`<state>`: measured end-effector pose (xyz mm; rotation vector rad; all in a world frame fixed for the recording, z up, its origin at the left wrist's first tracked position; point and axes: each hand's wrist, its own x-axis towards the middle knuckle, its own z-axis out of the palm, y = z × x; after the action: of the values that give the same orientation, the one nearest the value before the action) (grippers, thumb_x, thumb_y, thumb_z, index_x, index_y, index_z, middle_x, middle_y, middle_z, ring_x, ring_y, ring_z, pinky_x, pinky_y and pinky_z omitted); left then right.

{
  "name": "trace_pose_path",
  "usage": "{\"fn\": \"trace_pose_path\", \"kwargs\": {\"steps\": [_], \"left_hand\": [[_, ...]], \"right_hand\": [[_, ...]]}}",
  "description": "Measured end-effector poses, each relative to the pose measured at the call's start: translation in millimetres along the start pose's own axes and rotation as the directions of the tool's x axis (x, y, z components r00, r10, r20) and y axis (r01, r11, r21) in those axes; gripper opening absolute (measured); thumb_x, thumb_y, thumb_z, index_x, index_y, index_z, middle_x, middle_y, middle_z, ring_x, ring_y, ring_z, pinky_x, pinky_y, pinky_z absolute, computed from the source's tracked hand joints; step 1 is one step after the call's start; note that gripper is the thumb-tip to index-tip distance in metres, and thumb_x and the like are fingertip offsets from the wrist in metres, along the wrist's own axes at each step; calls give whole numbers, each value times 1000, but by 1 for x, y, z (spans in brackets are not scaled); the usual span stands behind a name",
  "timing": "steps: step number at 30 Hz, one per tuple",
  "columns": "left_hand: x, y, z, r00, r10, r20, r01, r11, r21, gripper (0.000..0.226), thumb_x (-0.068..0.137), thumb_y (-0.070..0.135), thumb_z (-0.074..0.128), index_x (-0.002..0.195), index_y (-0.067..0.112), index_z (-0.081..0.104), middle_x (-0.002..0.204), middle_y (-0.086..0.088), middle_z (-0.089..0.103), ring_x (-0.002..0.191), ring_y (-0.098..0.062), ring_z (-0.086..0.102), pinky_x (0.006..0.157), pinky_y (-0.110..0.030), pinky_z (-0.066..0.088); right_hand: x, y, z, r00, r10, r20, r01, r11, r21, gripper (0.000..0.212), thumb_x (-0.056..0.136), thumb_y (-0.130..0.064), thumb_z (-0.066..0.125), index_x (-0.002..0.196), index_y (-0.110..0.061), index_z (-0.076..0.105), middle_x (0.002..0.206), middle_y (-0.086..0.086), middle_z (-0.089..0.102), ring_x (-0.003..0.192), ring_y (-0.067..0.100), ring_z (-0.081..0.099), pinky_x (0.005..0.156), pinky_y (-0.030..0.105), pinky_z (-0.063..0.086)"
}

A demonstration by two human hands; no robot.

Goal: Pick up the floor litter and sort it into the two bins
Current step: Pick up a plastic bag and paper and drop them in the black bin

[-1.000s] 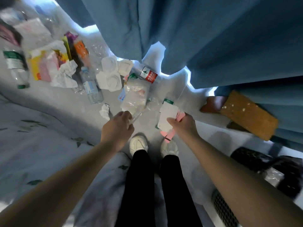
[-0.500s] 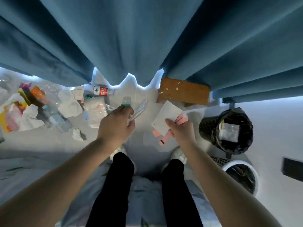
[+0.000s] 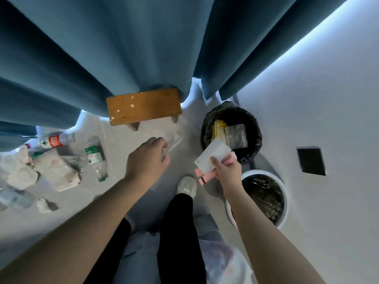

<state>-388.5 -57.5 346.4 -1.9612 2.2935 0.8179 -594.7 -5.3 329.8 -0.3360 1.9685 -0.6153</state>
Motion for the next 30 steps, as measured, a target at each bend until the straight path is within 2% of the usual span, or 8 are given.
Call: {"fn": "trace_pose_path", "kwargs": {"steps": [3, 7, 17, 19, 20, 21, 24, 30], "left_hand": [[30, 46, 39, 995, 39, 94, -43, 998, 38, 23, 88, 26, 54, 110, 19, 55, 110, 2, 59, 94, -21, 59, 64, -29, 40], [65, 86, 84, 977, 85, 194, -107, 988, 107, 21, 85, 26, 55, 105, 19, 54, 106, 0, 57, 92, -23, 58, 62, -29, 35], [133, 104, 149, 957, 167, 235, -224, 945, 239, 16, 84, 25, 56, 99, 20, 55, 95, 3, 55, 83, -20, 56, 56, -28, 32], [143, 99, 155, 958, 193, 213, -242, 940, 238, 14, 82, 24, 59, 95, 19, 57, 92, 2, 57, 81, -21, 56, 56, -28, 33], [148, 97, 158, 954, 209, 213, -258, 937, 236, 14, 82, 24, 60, 95, 18, 57, 92, 2, 57, 80, -21, 57, 56, -28, 34], [153, 96, 161, 951, 224, 213, -273, 933, 235, 15, 82, 24, 61, 95, 18, 58, 91, 2, 58, 80, -21, 57, 57, -28, 34], [167, 100, 168, 942, 251, 224, -302, 923, 238, 17, 83, 24, 61, 98, 17, 58, 93, 0, 57, 81, -22, 57, 58, -29, 37], [179, 135, 186, 908, 300, 293, -380, 884, 273, 17, 85, 25, 55, 100, 18, 52, 97, 0, 52, 89, -23, 55, 56, -30, 32]], "right_hand": [[45, 15, -35, 998, 6, -65, -9, 999, -38, 18, 86, -20, 69, 75, -11, 58, 86, 14, 65, 85, 30, 64, 81, 47, 53], [102, 29, -67, 992, -42, -123, 20, 985, -172, 34, 89, -21, 61, 63, -12, 41, 63, 2, 45, 63, 17, 48, 56, 31, 38], [253, 46, -51, 995, -94, -16, 85, 950, -300, 36, 89, -23, 62, 63, -23, 38, 67, -4, 47, 71, 18, 51, 57, 28, 36], [275, 51, -41, 998, -67, 11, 67, 941, -331, 24, 89, -25, 62, 71, -22, 46, 77, -1, 55, 83, 24, 58, 66, 32, 45], [284, 55, -37, 999, -45, 27, 52, 931, -360, 12, 88, -28, 63, 84, -21, 54, 90, 2, 60, 94, 26, 59, 74, 35, 49], [291, 59, -33, 999, -24, 38, 38, 912, -407, 23, 88, -31, 64, 107, -20, 56, 108, 6, 60, 107, 28, 56, 83, 39, 48], [298, 71, -30, 998, -55, 18, 55, 792, -609, 82, 87, -39, 65, 150, -21, 16, 147, 9, 34, 135, 31, 33, 102, 45, 38], [258, 88, -63, 911, -377, 168, 302, 332, -893, 75, 96, -47, 43, 154, -21, 5, 161, 11, 7, 148, 32, -1, 116, 54, 5]]}}
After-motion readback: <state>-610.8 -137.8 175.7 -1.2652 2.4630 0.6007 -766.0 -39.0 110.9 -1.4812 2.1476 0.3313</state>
